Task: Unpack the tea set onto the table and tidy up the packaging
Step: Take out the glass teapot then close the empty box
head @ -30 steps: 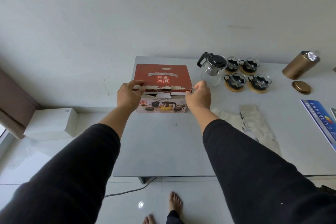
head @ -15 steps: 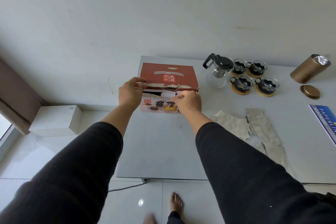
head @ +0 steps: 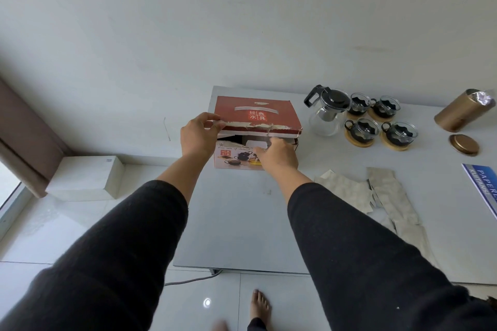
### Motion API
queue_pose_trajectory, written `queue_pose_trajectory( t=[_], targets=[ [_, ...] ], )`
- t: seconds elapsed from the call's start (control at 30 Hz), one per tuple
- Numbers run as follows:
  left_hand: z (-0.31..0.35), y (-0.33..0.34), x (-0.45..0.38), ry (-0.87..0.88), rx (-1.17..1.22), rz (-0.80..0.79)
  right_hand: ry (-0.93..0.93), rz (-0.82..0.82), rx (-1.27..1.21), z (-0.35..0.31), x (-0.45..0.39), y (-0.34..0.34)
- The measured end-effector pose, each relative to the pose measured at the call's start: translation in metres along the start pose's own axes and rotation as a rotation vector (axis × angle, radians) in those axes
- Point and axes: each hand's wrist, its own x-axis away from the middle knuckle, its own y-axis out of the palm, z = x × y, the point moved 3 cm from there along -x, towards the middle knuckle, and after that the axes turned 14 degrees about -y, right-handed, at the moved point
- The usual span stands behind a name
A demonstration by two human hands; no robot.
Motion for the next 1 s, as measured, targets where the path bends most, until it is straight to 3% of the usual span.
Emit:
queue_pose_trajectory(
  t=[1.0],
  targets=[
    [-0.011,0.020,0.004,-0.089,-0.036,0.072,-0.212,0.075,0.155,0.012,0.005,-0.008]
  ],
)
